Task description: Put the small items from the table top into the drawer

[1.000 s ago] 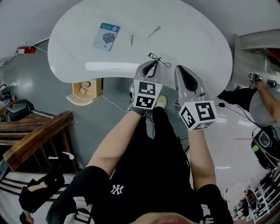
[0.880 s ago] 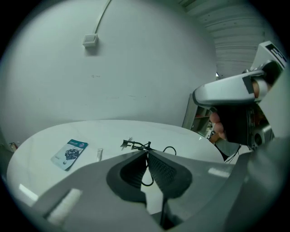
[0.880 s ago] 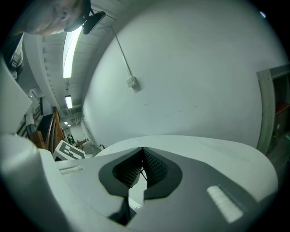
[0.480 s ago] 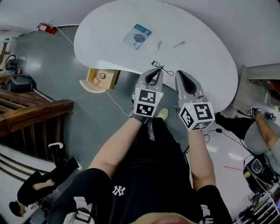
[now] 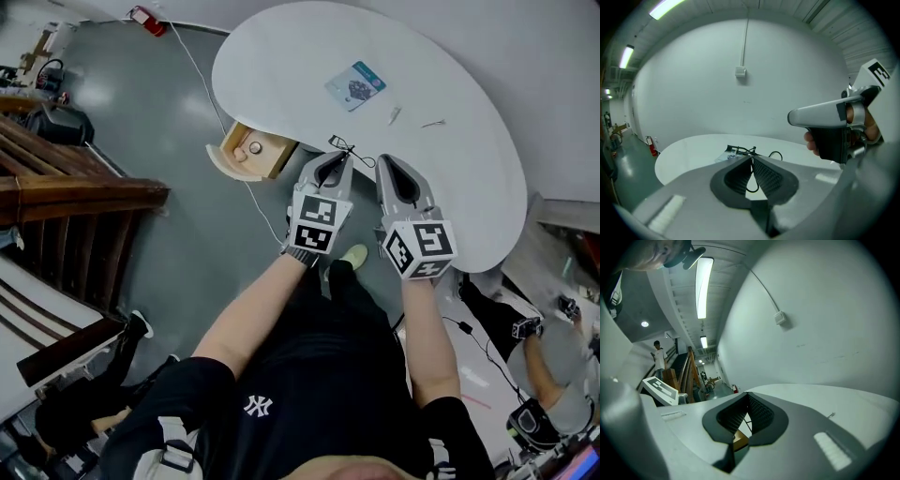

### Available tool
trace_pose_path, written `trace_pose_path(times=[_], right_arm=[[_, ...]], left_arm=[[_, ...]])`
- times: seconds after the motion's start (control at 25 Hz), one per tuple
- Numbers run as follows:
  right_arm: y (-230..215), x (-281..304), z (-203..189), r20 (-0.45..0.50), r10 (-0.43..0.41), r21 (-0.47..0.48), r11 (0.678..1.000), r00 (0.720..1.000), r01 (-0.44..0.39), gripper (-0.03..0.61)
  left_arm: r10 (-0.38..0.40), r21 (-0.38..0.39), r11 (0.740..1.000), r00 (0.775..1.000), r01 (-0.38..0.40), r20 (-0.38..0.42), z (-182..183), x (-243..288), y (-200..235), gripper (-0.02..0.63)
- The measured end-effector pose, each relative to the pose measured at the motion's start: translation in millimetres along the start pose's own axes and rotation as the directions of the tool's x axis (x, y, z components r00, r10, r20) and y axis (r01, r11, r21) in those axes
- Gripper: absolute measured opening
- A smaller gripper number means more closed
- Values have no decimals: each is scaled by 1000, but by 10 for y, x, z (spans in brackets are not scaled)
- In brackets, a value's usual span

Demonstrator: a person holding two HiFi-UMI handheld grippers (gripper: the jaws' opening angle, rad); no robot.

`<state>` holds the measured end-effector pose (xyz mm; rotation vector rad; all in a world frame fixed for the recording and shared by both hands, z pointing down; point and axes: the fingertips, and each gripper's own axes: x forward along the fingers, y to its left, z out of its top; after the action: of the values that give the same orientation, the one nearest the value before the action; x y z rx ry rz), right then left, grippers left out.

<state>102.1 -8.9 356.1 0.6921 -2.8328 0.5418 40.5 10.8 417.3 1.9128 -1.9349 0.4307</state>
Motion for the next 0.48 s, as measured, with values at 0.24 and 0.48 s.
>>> trace_pose_path(times=[0.24,0.48], right_arm=[[511,416,93,-44,85,-18,996,995,-86,23],[895,959,32,-85,152,-31,987,985,-155,23]], left_arm=[[76,-55,996,997,-76,-8,-11,-295,562,17],[133,-107,985,990,-137,-38,-226,-399,1166,17]])
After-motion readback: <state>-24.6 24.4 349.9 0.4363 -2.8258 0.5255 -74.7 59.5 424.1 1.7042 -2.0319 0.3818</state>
